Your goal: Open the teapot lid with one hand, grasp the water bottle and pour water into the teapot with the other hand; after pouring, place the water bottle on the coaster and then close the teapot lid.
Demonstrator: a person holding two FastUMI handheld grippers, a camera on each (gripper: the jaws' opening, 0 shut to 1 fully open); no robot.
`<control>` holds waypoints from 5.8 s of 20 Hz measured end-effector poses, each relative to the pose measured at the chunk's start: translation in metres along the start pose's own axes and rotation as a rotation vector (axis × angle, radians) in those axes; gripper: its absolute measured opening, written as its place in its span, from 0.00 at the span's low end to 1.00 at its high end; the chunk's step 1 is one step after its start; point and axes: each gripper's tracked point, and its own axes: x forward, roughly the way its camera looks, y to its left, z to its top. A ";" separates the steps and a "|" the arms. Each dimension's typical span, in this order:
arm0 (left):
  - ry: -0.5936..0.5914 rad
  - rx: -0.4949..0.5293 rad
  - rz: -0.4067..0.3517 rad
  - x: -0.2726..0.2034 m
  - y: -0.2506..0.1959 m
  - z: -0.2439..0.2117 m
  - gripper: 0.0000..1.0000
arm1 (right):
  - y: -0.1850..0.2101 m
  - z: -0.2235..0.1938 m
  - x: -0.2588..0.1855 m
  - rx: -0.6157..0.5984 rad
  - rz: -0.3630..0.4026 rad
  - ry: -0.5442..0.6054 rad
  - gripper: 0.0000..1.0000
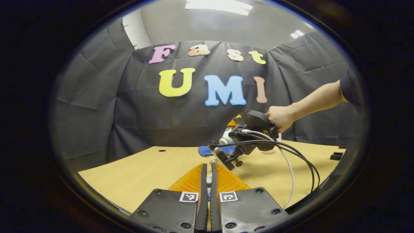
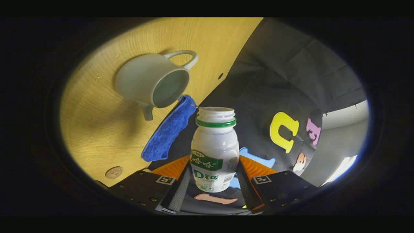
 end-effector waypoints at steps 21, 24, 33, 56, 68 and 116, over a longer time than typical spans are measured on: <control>0.017 -0.040 -0.062 0.038 -0.028 0.006 0.13 | 0.049 0.004 -0.030 1.011 0.114 0.028 0.72; 0.026 -0.081 -0.073 0.054 -0.028 0.009 0.13 | 0.052 -0.007 -0.042 1.269 0.118 0.068 0.72; 0.066 -0.188 -0.138 0.147 -0.039 0.021 0.13 | 0.071 -0.066 -0.075 1.822 0.085 0.178 0.72; 0.226 -0.066 -0.129 0.304 -0.052 -0.053 0.13 | 0.142 -0.177 -0.101 2.068 -0.018 0.355 0.72; 0.014 -0.165 -0.178 0.271 -0.039 0.009 0.78 | 0.149 -0.171 -0.073 2.134 0.076 0.344 0.72; 0.071 -0.080 -0.033 0.168 -0.120 -0.019 0.98 | 0.125 -0.046 -0.203 2.163 -0.081 0.391 0.98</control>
